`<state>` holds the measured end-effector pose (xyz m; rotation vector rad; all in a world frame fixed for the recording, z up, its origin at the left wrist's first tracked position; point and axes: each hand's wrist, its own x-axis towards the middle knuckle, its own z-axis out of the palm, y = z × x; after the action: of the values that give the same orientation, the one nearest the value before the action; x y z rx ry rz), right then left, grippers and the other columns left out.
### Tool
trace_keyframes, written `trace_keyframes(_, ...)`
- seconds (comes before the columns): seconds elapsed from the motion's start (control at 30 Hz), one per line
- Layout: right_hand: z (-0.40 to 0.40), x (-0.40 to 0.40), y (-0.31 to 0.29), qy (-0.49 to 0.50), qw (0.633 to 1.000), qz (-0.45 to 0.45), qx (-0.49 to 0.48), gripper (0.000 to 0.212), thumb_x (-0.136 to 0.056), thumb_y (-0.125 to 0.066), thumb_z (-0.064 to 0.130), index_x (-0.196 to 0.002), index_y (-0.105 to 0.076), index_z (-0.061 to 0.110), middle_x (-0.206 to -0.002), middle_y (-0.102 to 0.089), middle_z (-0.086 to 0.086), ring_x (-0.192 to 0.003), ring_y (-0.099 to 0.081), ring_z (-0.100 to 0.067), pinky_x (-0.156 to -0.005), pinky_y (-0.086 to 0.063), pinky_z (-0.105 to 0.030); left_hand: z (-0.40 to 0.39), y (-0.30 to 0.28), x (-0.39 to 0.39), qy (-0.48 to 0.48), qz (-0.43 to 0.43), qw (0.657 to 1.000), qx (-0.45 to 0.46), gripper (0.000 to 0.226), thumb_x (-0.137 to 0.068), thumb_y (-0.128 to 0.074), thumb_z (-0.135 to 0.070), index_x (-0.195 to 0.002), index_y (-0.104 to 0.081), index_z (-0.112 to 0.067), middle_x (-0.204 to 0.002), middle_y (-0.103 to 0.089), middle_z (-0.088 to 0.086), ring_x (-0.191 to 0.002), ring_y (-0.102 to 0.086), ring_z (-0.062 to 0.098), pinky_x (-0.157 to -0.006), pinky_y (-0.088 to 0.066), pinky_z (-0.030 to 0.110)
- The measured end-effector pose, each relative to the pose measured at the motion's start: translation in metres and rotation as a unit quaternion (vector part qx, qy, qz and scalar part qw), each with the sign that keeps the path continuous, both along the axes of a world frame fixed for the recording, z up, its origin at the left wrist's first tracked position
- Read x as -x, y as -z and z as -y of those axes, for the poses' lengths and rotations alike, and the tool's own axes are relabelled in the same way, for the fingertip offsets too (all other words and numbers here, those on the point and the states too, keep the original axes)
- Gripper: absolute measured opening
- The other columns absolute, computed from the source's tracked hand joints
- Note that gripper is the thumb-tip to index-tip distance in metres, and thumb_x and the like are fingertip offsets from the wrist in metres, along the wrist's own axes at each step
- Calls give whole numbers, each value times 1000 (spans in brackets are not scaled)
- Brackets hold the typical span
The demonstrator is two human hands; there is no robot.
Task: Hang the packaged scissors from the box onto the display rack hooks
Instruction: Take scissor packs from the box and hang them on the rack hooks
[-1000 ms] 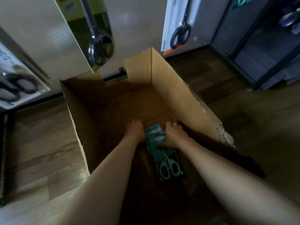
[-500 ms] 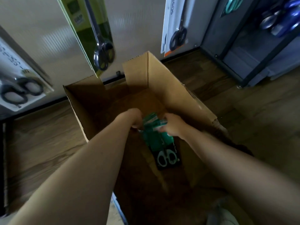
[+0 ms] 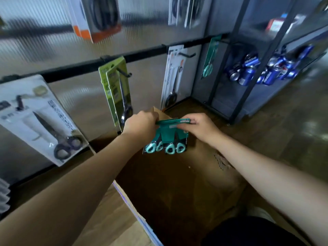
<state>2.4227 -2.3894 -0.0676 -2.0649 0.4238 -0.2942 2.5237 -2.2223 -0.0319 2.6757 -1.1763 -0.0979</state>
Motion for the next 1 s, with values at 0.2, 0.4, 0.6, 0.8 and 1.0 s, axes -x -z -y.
trace_keyframes(0.2,16,-8,-44,-47,997,52,24,6,-85,-68,11,-91,-68,12,-89,-71,1,-82,-67,-6,-76,-52,-24,-2,-35,9,3,76,987,141,20,-95,-49,-25,-105,-61,-12,-100,-67,14,-94,-60,34,-82,-49,42)
trace_keyframes(0.4,59,-5,-57,-46,991,122,-18,6,-87,-65,9,-89,-67,15,-90,-71,-1,-80,-67,-3,-71,-53,-22,39,-49,20,-22,64,958,280,21,-95,-53,-22,-109,-60,-8,-108,-67,14,-96,-63,29,-77,-50,33)
trace_keyframes(0.6,131,1,-56,-12,980,187,-74,7,-87,-65,9,-92,-67,13,-90,-71,4,-83,-69,-5,-68,-53,-20,98,-50,25,-38,126,941,313,22,-92,-58,-17,-110,-63,-5,-108,-67,17,-97,-63,33,-81,-52,38)
trace_keyframes(0.8,216,-11,-66,56,948,238,-204,2,-88,-65,16,-89,-67,17,-89,-75,3,-85,-71,-15,-74,-50,-33,164,-67,14,-61,153,940,300,17,-89,-61,-12,-104,-67,-8,-92,-71,17,-82,-65,37,-74,-53,41)
trace_keyframes(1.0,268,-43,-87,93,933,247,-245,7,-92,-60,22,-86,-64,24,-86,-71,8,-82,-68,-10,-70,-46,-29,218,-81,8,-84,156,943,283,14,-90,-58,-10,-100,-66,-13,-78,-68,12,-61,-64,31,-53,-48,33)
